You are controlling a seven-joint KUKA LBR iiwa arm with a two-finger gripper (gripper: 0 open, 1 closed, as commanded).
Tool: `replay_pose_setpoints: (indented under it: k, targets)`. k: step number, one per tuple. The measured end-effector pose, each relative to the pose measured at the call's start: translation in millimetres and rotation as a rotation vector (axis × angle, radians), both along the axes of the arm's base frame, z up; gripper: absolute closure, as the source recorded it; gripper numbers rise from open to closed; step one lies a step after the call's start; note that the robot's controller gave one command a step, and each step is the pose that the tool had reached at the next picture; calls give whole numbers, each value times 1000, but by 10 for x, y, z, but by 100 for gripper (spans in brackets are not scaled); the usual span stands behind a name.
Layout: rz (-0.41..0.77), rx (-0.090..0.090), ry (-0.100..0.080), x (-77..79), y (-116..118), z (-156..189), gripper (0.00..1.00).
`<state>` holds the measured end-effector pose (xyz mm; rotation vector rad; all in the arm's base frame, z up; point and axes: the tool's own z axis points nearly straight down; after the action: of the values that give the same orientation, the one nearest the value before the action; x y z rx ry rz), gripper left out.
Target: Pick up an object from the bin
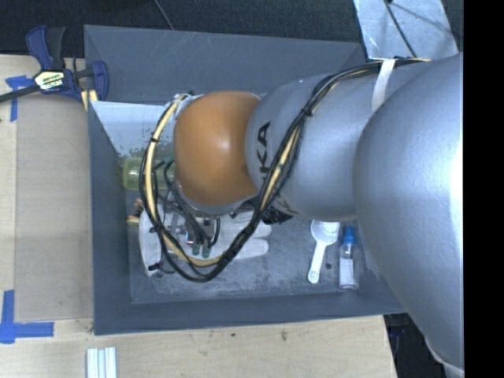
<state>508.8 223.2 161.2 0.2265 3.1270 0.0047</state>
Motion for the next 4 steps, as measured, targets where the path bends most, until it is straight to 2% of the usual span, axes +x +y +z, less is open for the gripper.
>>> replay_pose_setpoints:
  k: [1,2,3,4]
  targets:
    - [-168,2,-1,175,-94,-584,0]
    - [444,-8,8,787,-79,-886,100]
    - [444,-7,7,787,-80,-886,100]
    - [463,-4,6,793,-150,-695,100]
